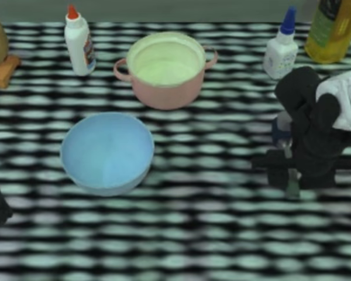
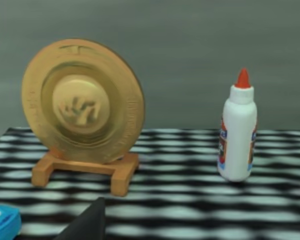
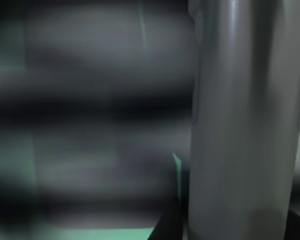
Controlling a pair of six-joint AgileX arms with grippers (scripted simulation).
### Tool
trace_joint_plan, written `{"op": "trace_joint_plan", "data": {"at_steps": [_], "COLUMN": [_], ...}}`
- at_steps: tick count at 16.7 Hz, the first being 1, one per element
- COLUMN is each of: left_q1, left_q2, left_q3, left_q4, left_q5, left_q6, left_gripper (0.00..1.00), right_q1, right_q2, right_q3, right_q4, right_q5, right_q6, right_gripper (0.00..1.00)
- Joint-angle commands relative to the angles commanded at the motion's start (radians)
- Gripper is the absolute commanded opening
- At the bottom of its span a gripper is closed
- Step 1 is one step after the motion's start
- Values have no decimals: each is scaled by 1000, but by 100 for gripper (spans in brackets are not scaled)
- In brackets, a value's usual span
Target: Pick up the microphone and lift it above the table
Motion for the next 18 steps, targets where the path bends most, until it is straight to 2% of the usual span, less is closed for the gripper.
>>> {"op": "trace_joint_plan", "data": {"at_steps": [2,3,5,8,12,18], "left_q1": [0,0,0,0,0,0], "left_q2": [0,0,0,0,0,0], "left_q3": [0,0,0,0,0,0], "left_q4": [0,0,0,0,0,0], "left_q5": [0,0,0,0,0,0], "left_q6": [0,0,0,0,0,0], "left_gripper": [100,100,100,100,100,100], "right_q1": [0,13,14,17,18,17], "right_q2": [0,-44,-47,-67,-117,-225], "right_q3": [0,25,23,8,-46,-185], "right_q4": [0,-13,-1,94,336,843], "right_q5": [0,-54,-58,-87,-161,-308], "right_q6": [0,33,29,-1,-73,-219], "right_gripper": [0,0,0,0,0,0]}}
